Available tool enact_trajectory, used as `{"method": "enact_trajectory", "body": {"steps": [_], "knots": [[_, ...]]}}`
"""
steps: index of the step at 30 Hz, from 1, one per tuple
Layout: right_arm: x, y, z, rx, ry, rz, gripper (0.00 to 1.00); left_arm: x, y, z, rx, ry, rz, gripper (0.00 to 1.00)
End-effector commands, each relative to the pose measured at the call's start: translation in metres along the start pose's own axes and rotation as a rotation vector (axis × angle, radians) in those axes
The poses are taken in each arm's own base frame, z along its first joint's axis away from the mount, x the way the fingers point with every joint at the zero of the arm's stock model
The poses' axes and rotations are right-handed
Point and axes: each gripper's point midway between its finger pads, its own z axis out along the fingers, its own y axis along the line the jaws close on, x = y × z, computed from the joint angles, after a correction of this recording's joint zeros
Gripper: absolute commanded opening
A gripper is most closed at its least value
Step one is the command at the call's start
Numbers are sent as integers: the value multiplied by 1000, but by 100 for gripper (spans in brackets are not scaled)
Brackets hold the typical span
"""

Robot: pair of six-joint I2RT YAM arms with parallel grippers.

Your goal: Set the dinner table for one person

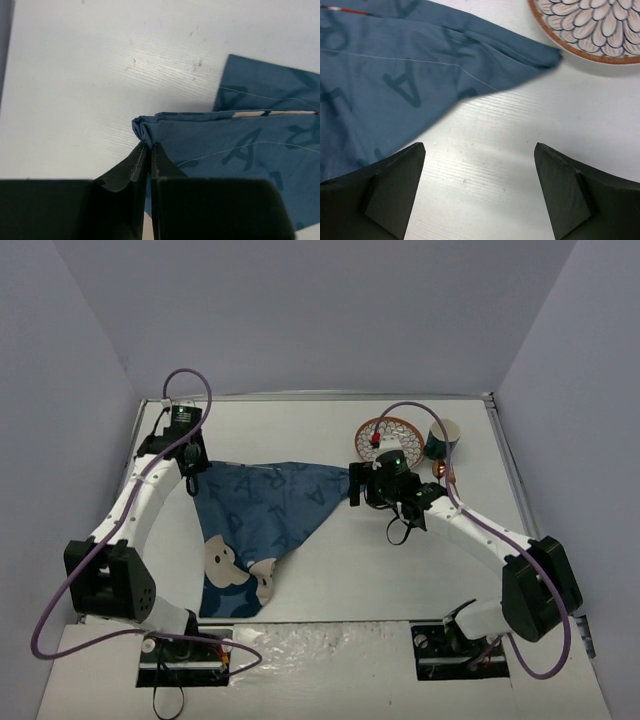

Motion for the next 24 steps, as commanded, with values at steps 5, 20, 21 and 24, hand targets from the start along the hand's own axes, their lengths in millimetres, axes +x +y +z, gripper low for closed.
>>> {"method": "enact_trajectory", "body": {"steps": [5,20,21,24], "knots": [[-72,-30,17,197,-207,270,87,29,9,-31,70,-11,65,0],[-64,-32,106,334,-179,530,84,54,20,-54,99,-41,48,0],[-64,-32,109,343,-184,548,83,56,20,-55,103,-40,45,0],[-62,-34,116,369,-196,581,83,61,20,-56,114,-40,38,0]]}}
